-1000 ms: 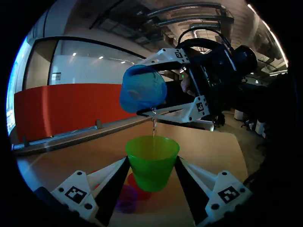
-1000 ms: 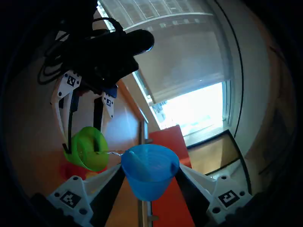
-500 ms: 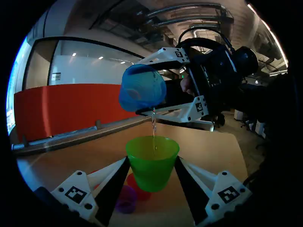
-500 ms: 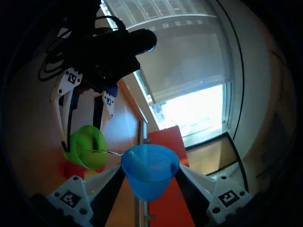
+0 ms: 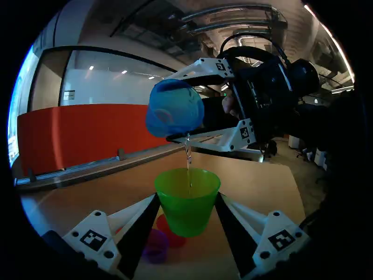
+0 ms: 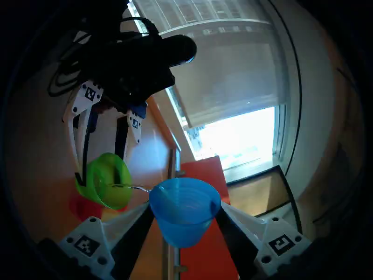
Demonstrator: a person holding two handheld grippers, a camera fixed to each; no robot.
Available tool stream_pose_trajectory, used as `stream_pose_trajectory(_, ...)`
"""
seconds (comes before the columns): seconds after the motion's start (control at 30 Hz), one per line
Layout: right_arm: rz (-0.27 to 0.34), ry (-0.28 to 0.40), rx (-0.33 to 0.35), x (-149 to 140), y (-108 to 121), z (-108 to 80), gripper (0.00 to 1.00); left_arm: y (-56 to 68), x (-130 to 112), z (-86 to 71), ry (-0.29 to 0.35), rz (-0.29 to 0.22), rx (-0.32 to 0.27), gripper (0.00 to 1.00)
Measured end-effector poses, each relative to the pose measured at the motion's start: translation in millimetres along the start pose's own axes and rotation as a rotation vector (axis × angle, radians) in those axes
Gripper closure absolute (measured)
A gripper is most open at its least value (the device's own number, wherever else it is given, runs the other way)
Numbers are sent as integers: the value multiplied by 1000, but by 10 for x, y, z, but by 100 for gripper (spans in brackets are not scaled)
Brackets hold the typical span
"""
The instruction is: Pour water
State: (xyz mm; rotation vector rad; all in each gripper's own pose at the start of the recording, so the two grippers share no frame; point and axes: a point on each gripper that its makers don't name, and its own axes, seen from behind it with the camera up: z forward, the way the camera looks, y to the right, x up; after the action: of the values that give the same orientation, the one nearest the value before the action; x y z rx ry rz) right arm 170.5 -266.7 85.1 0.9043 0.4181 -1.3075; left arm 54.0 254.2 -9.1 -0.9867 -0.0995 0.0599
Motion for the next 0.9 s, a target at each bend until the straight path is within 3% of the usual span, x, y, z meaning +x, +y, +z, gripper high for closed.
stream_pose_trajectory(0.9,-60,-2,-6,30,13,16,11,20,23,1,6,8,1,17)
